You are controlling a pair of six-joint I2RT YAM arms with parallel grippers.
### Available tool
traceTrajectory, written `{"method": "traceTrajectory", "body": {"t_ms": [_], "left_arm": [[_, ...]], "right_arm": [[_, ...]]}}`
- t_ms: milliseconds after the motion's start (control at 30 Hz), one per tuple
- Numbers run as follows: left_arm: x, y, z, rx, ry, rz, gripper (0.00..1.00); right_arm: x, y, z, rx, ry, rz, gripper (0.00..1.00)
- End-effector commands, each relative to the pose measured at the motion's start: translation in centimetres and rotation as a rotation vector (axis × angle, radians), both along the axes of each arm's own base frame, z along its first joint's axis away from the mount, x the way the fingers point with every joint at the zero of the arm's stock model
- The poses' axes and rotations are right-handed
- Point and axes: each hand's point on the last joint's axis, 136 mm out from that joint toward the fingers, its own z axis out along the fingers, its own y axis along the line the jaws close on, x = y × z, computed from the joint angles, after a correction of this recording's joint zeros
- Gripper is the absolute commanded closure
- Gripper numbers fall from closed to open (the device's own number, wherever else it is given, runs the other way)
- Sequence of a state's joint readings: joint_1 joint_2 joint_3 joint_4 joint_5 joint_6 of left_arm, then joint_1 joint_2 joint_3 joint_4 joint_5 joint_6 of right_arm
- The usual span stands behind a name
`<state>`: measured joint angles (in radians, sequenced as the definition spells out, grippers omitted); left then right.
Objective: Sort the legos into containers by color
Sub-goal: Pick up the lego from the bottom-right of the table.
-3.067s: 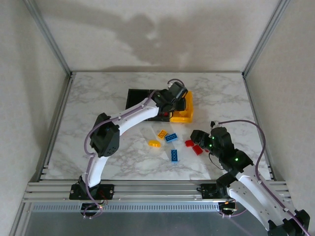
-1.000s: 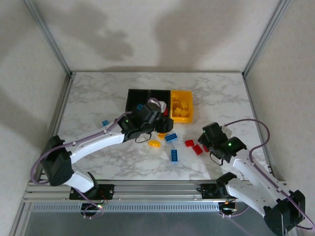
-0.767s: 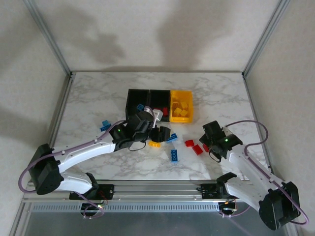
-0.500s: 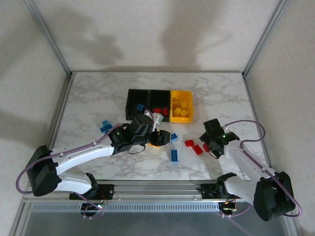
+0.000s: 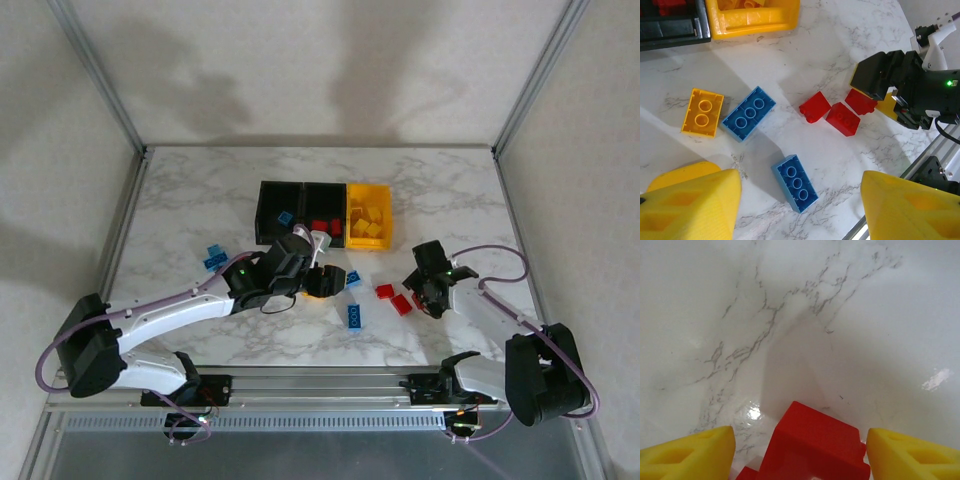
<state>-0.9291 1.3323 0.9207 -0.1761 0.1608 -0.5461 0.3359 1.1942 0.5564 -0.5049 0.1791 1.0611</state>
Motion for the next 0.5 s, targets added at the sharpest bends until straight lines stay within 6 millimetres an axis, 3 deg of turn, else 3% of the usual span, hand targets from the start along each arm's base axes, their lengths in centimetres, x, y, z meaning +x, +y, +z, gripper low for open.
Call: {"method": "traceTrajectory", "body": {"t_ms": [0,233,467], "left_arm": [[0.0,0.2,-1.3,0.031,0.011,0.015,0.36],[0.4,0.9,-1.4,-0.004,0.024,0.064,0.36],[1.9,4.5,-1.2,-0.044,0.027,0.184,0.36]], "right_arm": [[-0.4,-0.2,-0.5,0.001,0.013,0.002,0.42],[0.4,-0.1,1.3,-0.008,-0.039,0.027,0.64],[2.6,1.2,5.3,0.026,-0.141,0.089,0.67]]}}
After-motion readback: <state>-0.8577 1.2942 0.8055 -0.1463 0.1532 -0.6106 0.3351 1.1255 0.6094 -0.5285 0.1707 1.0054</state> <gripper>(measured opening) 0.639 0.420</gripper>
